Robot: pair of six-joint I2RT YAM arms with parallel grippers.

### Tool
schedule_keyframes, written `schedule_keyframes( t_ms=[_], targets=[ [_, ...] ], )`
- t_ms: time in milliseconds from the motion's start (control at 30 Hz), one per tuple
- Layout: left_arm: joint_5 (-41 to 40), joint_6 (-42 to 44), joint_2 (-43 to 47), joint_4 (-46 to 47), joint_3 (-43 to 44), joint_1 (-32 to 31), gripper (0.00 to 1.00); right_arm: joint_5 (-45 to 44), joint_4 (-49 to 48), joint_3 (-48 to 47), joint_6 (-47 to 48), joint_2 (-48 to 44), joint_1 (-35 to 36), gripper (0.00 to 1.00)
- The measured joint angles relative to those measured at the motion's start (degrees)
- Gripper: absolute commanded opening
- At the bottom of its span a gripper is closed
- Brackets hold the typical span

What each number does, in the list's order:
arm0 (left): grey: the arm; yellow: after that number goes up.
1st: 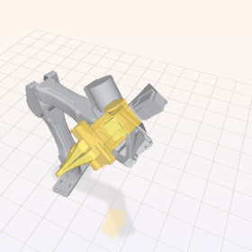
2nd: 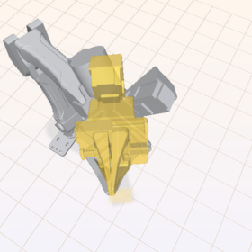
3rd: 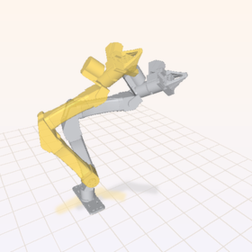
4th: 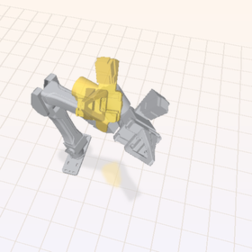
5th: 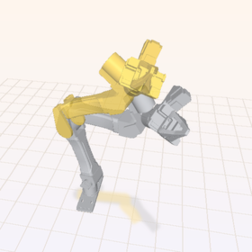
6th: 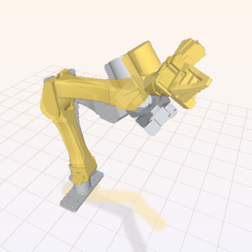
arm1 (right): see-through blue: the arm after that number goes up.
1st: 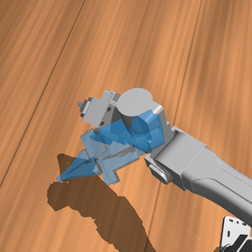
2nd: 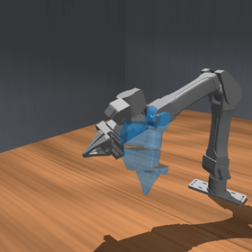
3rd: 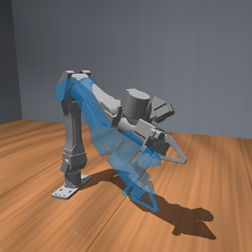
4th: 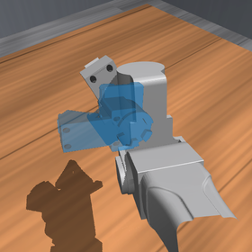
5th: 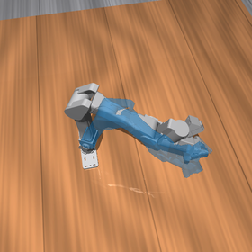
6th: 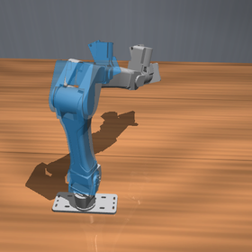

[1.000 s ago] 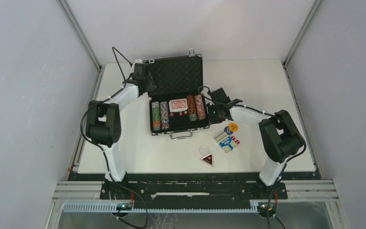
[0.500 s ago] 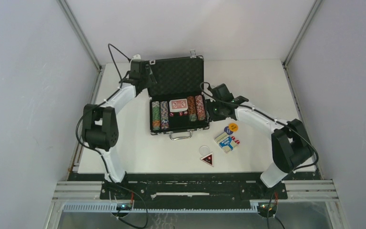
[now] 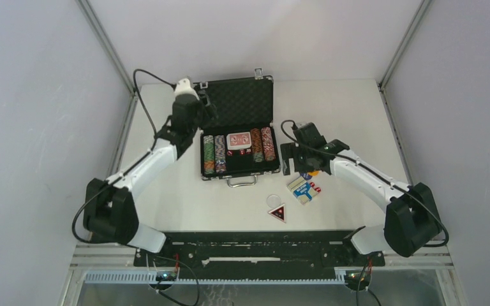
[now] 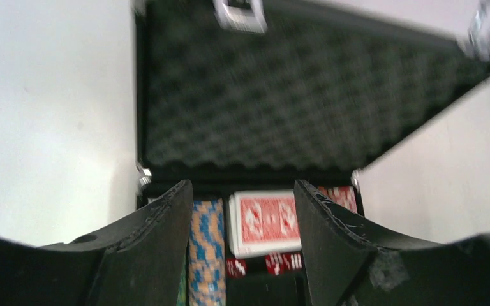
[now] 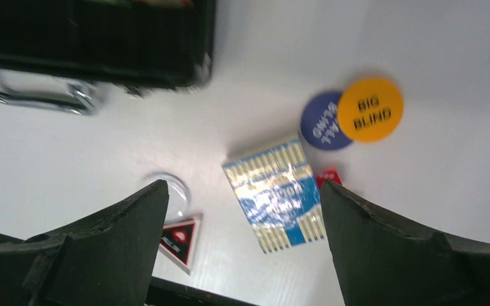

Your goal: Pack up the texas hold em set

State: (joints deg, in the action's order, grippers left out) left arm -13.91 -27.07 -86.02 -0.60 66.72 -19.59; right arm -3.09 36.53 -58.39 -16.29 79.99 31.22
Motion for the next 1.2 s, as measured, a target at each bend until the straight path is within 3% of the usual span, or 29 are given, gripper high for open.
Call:
schedule_keyframes(
  t_ms=[233, 467, 867, 1200],
  targets=[
    [-2.6, -2.5, 12.0, 2.8, -13.8, -9.1, 0.64, 0.0, 0.1, 11.7, -1.6, -2.7, -0.4, 0.96],
    [-4.7, -3.6, 24.7, 5.3, -25.1, -12.8, 0.64, -1.0, -2.3, 15.8, -2.4, -2.5, 0.8, 0.97],
    [-6.5, -3.5, 27.8, 3.8, -31.0, -12.7, 0.64, -4.9, -4.0, 15.2, -3.7, 0.2, 3.8, 0.96],
    [-6.4, -3.4, 28.3, 3.0, -33.2, -12.7, 0.64, -8.0, -8.3, 13.9, -6.7, 2.3, 13.8, 0.93]
  ],
)
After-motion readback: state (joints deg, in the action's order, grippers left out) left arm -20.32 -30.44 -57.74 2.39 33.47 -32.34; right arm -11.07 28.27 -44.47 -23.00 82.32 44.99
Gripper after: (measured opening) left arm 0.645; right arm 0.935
